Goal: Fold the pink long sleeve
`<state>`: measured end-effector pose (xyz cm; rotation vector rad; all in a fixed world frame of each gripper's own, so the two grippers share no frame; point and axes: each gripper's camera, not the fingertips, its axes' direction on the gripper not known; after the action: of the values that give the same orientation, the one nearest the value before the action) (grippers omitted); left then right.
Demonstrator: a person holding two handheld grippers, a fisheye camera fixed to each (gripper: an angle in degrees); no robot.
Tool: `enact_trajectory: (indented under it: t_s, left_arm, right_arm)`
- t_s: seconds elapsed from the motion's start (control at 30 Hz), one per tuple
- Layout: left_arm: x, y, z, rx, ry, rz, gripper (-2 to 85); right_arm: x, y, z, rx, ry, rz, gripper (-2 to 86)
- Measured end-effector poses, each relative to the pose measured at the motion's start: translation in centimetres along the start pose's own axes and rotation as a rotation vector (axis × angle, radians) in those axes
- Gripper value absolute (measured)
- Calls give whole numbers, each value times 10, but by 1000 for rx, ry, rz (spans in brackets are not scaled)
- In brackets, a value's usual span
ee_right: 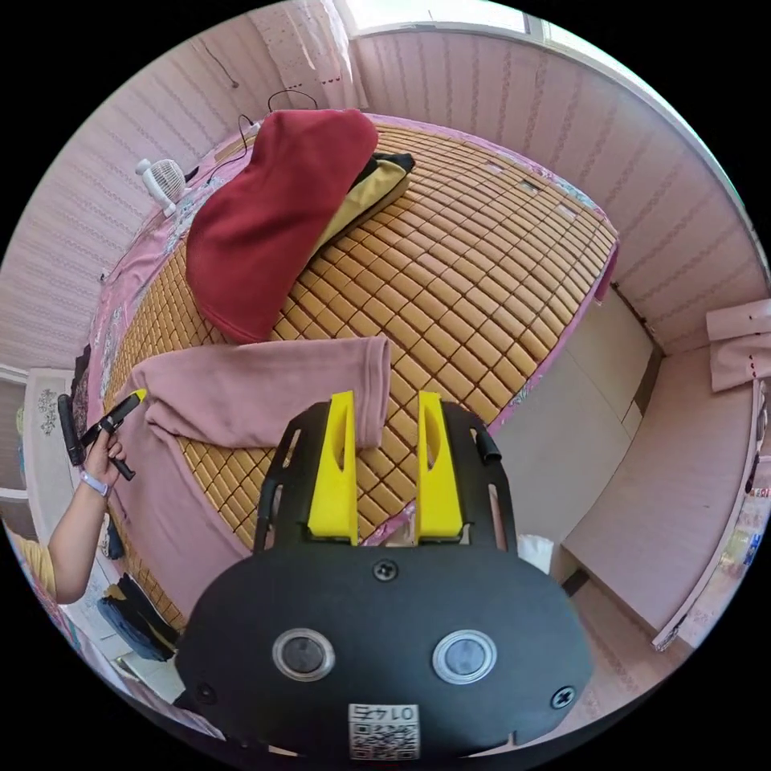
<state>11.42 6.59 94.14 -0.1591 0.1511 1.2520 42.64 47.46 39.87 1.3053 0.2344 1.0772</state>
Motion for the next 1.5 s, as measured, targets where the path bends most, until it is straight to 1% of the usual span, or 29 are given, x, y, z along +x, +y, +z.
enact_trajectory:
  t_s: [0.07, 0.17, 0.2, 0.27, 0.33, 0.37, 0.43, 0.47, 0.5, 0.57, 0.67, 0.73, 0.8, 0.9, 0.97, 1.03, 1.07, 1.2, 1.27, 1.33, 1.43, 1.47, 1.5]
  left_arm:
    - [3, -5, 6, -23, 18, -2, 15]
    - [20, -6, 14, -41, 21, 43, 17]
    - [27, -5, 16, -59, 34, 54, 12]
    - [42, -1, 11, -62, 90, 86, 5]
    - [74, 9, 5, -67, 123, 194, 0]
    - [81, 12, 7, -86, 119, 219, -1]
    - [103, 27, 27, -202, 71, 280, -4]
    - [105, 31, 33, -237, 53, 282, -5]
    - [107, 37, 26, -176, 50, 280, -7]
    - [108, 38, 25, -198, 60, 262, -8]
    - [108, 39, 19, -229, 84, 247, -9]
    - [111, 42, 14, -225, 89, 263, -10]
    - [113, 44, 10, -218, 90, 276, -10]
    - [117, 44, 2, -208, 89, 281, -10]
    - [121, 44, -3, -200, 94, 284, -10]
    - [125, 45, -8, -182, 104, 272, -10]
    - [126, 45, -10, -175, 103, 268, -10]
    - [129, 44, -30, -159, 112, 227, -10]
    - [129, 45, -45, -132, 133, 203, -10]
    - [132, 48, -59, -109, 148, 173, -10]
    - [138, 54, -55, -156, 126, 155, -10]
    - [139, 57, -55, -148, 124, 162, -10]
    - [140, 62, -61, -100, 120, 171, -10]
  right_arm:
    - [-8, -12, 17, 13, 7, -22, 111]
    - [-22, -27, 47, -105, 12, -87, 64]
    - [-28, -29, 43, -78, 18, -142, 53]
    - [-32, -33, 34, -27, 57, -174, 45]
    - [-33, -36, 28, 19, 71, -175, 44]
    - [-33, -40, 30, 4, 54, -165, 43]
    - [-36, -42, 39, -41, 60, -162, 46]
    - [-39, -42, 44, -67, 72, -169, 46]
    - [-43, -39, 44, -63, 82, -183, 46]
    - [-48, -35, 41, -98, 93, -193, 44]
    - [-47, -18, 20, -98, 48, -164, 37]
    - [-45, -5, -2, -65, -24, -126, 32]
    - [-51, 11, -38, 29, -106, -133, 28]
    - [-65, 24, -69, 121, -62, -196, 30]
    - [-71, 24, -74, 165, -22, -238, 35]
    - [-70, 16, -58, 119, 6, -240, 44]
    - [-65, 10, -45, 84, 8, -204, 48]
    - [-56, 8, -31, 79, -13, -76, 52]
    - [-62, 16, -27, 70, -25, -95, 51]
    - [-71, 22, -13, 17, -12, -123, 50]
    - [-83, 28, 28, -146, 47, -156, 49]
    - [-86, 31, 44, -201, 102, -168, 48]
    - [-88, 36, 48, -174, 110, -167, 47]
